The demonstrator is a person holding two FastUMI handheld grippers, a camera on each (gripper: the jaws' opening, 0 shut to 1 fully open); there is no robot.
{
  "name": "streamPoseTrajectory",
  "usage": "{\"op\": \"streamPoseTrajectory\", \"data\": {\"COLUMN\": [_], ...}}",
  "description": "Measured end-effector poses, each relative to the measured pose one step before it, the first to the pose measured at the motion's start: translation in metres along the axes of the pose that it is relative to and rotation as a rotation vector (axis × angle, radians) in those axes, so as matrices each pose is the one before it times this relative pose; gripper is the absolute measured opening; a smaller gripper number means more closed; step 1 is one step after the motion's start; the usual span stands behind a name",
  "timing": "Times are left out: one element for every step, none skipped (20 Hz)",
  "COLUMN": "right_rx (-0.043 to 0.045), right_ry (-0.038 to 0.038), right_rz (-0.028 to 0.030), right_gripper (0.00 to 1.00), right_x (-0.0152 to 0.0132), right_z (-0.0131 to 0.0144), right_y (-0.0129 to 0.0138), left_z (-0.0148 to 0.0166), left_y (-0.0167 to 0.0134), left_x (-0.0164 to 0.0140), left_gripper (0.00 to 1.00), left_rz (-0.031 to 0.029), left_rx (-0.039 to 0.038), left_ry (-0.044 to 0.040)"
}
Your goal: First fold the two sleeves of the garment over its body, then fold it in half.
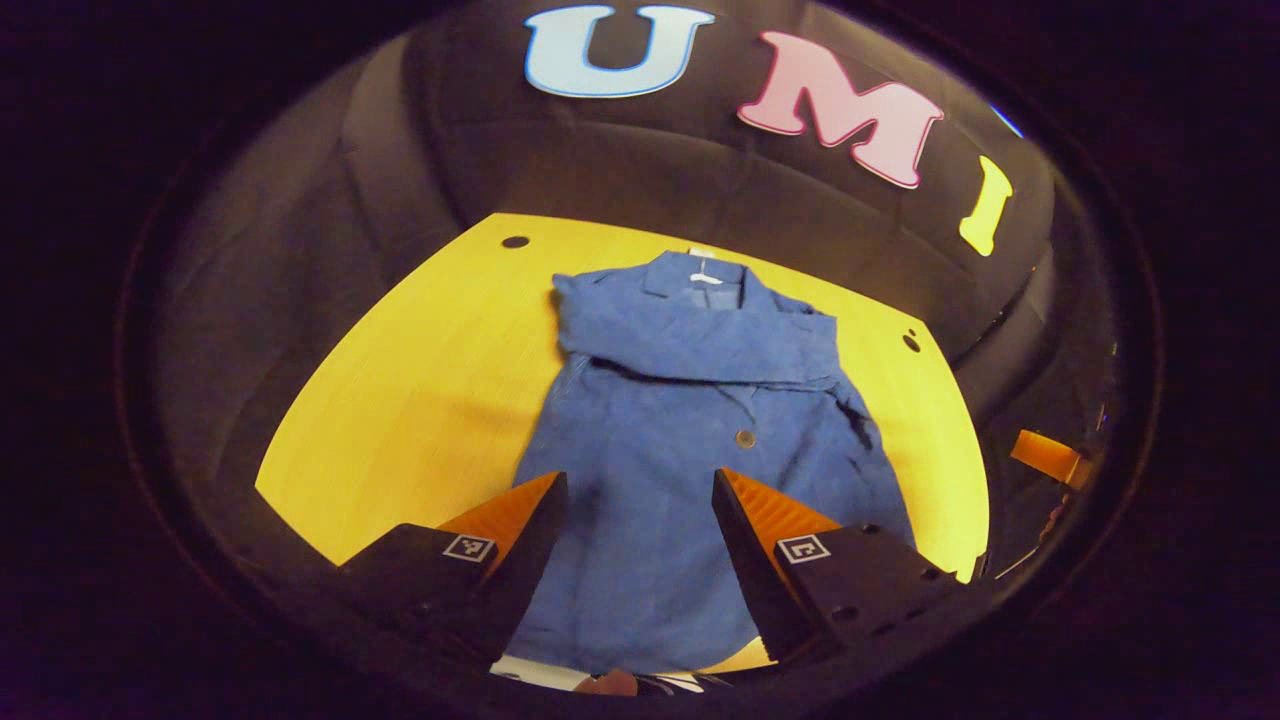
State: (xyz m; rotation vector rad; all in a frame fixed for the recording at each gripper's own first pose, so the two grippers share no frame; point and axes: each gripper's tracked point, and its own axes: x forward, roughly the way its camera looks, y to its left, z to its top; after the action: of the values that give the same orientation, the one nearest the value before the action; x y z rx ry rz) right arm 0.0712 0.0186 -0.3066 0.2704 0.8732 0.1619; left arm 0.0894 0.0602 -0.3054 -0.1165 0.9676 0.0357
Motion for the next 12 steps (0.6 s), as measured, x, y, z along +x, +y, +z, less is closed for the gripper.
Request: {"op": "streamPoseTrajectory", "data": {"right_rx": [-0.00354, 0.00334, 0.00362, -0.00129, -0.00855, -0.01343, -0.00957, -0.00073, 0.01111, 0.01894, 0.01630, 0.01859], "right_ry": [0.03021, 0.03229, 0.02833, 0.02131, 0.02677, 0.03459, 0.03237, 0.03342, 0.03104, 0.02232, 0.03840, 0.04003], "right_rz": [-0.01192, -0.00666, -0.00511, -0.00752, -0.01278, -0.01460, -0.00759, -0.00381, 0.00046, 0.00461, 0.00544, -0.00689], "right_gripper": [0.98, 0.98, 0.98, 0.98, 0.98, 0.98, 0.98, 0.98, 0.99, 0.99, 0.99, 0.99], "right_x": [0.00214, 0.00289, 0.00401, 0.00262, 0.00398, 0.00377, 0.00215, 0.00252, 0.00367, 0.00378, 0.00265, 0.00417], "right_z": [-0.00915, -0.00982, -0.00774, -0.00582, -0.00903, -0.00894, -0.00996, -0.00973, -0.00861, -0.00690, -0.01113, -0.01143], "right_y": [-0.00019, 0.00111, 0.00030, 0.00023, -0.00121, -0.00359, -0.00150, -0.00219, -0.00331, -0.00163, -0.00055, -0.00619], "left_z": [-0.01597, -0.01458, -0.01028, -0.00961, -0.00977, -0.00703, -0.00806, -0.01339, -0.00912, -0.00601, -0.00443, -0.00392], "left_y": [0.01508, 0.01592, 0.01122, 0.00709, 0.00354, 0.00092, 0.00236, 0.00423, 0.00411, 0.00333, 0.00354, 0.00361], "left_x": [0.00027, 0.00046, 0.00036, 0.00530, 0.00320, 0.00770, 0.00567, 0.00269, 0.00419, 0.00322, 0.00229, 0.00152], "left_gripper": [0.85, 0.85, 0.85, 0.85, 0.85, 0.86, 0.85, 0.85, 0.85, 0.85, 0.85, 0.85], "left_rz": [0.03222, 0.03427, 0.02518, 0.01320, 0.00617, -0.00489, -0.01291, -0.00270, 0.00223, 0.00316, 0.00862, 0.01851], "left_rx": [-0.01965, -0.01854, -0.01320, -0.00745, -0.01060, -0.01124, -0.01012, -0.01623, -0.01435, -0.00722, 0.00366, 0.00600], "left_ry": [0.04041, 0.04096, 0.02622, 0.03217, 0.03508, 0.02954, 0.03503, 0.04409, 0.03252, 0.02232, 0.01864, 0.01708]}}
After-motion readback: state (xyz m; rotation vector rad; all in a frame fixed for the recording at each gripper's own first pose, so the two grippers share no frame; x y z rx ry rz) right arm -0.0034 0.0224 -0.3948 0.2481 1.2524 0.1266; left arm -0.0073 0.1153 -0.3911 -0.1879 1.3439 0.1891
